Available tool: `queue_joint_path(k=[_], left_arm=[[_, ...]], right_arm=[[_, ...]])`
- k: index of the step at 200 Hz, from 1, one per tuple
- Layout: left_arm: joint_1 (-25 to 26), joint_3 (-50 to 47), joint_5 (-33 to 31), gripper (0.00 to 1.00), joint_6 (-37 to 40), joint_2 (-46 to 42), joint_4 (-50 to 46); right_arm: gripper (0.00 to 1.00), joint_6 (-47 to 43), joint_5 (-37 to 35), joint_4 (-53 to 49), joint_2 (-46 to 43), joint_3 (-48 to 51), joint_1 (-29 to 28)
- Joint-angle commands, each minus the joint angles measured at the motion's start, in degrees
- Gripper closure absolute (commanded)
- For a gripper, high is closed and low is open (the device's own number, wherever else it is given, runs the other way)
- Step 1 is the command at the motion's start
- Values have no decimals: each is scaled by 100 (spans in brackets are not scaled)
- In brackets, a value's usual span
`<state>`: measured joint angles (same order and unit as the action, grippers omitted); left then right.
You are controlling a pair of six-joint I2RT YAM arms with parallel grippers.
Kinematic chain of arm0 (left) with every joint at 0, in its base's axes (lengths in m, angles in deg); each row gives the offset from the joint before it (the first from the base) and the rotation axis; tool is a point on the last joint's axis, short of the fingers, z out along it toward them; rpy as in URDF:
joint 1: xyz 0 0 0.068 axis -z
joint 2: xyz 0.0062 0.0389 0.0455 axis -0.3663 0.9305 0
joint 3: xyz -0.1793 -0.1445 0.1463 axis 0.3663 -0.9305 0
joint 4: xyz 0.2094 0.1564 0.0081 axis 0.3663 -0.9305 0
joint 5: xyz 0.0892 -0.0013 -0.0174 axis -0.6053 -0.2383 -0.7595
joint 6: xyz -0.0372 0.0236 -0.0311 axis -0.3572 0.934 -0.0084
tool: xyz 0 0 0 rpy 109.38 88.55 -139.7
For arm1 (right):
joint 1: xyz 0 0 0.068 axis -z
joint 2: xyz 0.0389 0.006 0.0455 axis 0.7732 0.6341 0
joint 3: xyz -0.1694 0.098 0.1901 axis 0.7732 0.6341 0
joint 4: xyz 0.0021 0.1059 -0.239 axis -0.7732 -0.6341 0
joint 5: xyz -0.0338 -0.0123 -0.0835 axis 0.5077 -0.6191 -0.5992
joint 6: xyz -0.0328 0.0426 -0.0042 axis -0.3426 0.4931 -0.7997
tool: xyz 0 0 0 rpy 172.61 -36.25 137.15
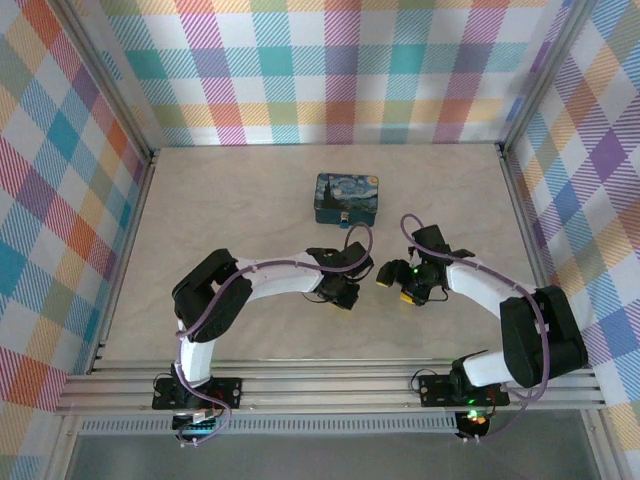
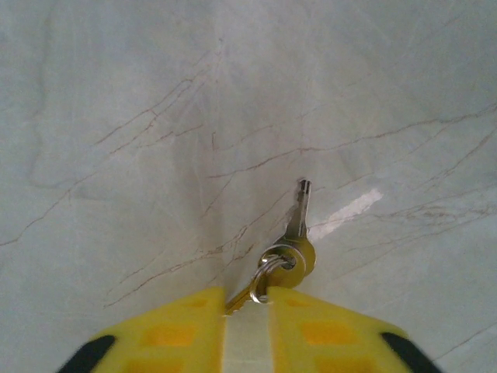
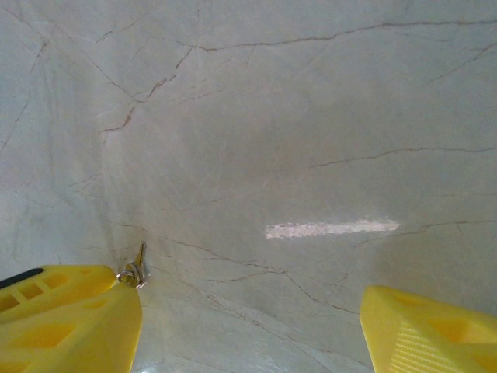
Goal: Unlock the padlock with the key
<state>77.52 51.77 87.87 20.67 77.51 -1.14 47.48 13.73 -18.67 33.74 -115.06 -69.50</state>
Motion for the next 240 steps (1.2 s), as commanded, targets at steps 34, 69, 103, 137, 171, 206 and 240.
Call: queue_joint_path(k=[34, 69, 103, 137, 171, 206, 240], left_arm=[[-3, -135, 24, 100, 221, -286, 29], [-286, -301, 482, 100, 304, -673, 260], [-504, -422, 931, 100, 393, -983, 455], [-679, -510, 1255, 100, 363, -1278, 611], [-1047, -576, 1932, 100, 80, -1619, 764], [-1557, -296, 2444, 100, -83, -1848, 141], [-1900, -139, 2696, 100, -261, -2179, -272]], right_arm=[[26, 47, 86, 105, -50, -43, -35], [30, 192, 357, 620, -344, 165, -39], [37, 560, 690, 1147, -525, 255, -40], [42, 1199, 1319, 2184, -482, 486, -40], [46, 1124, 1675, 3247, -568, 725, -88], [49, -654, 781, 3023, -1255, 662, -690], [58, -1899, 181, 3739, -1433, 866, -1179]])
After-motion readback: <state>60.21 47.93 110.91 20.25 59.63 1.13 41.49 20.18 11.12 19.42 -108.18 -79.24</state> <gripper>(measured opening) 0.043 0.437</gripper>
